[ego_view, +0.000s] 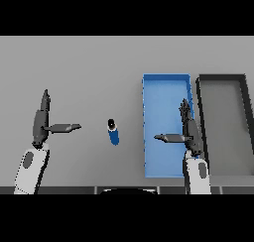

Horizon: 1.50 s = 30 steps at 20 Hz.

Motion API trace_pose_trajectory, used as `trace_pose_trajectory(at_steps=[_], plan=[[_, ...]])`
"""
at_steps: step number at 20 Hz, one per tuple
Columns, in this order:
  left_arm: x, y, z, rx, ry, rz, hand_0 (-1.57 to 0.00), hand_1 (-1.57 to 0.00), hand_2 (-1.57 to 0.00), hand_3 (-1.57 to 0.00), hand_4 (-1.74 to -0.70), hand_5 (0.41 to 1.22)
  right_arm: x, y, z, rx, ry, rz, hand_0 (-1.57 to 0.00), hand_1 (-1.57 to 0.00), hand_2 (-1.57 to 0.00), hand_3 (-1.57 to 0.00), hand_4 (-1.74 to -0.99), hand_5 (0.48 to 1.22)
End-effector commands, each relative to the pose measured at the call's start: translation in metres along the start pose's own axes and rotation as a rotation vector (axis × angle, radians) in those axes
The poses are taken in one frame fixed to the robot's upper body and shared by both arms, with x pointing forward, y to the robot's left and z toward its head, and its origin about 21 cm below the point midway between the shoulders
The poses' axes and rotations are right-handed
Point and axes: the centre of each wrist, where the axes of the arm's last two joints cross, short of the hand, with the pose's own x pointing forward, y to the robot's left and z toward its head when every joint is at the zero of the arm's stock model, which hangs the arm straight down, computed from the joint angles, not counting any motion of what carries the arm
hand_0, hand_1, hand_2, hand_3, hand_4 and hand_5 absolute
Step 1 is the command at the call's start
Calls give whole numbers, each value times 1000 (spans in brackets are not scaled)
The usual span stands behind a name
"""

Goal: Pick up the blue pipe and place it into the blue bin.

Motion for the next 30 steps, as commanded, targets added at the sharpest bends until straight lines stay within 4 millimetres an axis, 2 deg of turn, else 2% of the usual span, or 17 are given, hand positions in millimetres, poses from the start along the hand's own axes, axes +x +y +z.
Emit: trace_pose_trajectory(at_steps=[1,6,7,9,15,21,24,26,30], plan=[[0,0,0,1,-4,0,1,1,1,1,-1074,591,0,0,0,-1,0,0,1,1,1,1,-1225,617],[-2,2,-1,4,0,-2,1,1,1,1,-1074,591,2,1,-3,0,1,1,1,1,1,1,-1225,617],[3,12,2,-169,-49,-75,1,1,1,1,-1074,591,4,-1,5,61,-54,85,1,1,1,1,-1225,617],[9,30,1,-323,-73,-136,1,1,1,1,-1074,589,9,-8,17,122,-100,183,1,1,1,1,-1225,618],[8,43,5,-429,-67,-145,1,1,1,1,-1085,604,12,-3,25,118,-63,275,1,1,1,1,-1186,601],[16,20,23,-673,-95,-135,1,1,1,1,-1111,534,15,-2,24,151,-88,282,1,1,1,1,-1201,609],[14,-10,34,-773,-75,-117,1,1,1,1,-1158,497,16,-1,21,148,-88,292,1,1,1,1,-1208,612],[10,-24,40,-798,-88,-125,1,1,1,1,-1176,484,12,-1,28,153,-79,288,1,1,1,1,-1212,613],[4,-48,41,-810,-101,-148,1,1,1,1,-1186,464,16,-1,27,143,-83,279,1,1,1,1,-1223,620]])
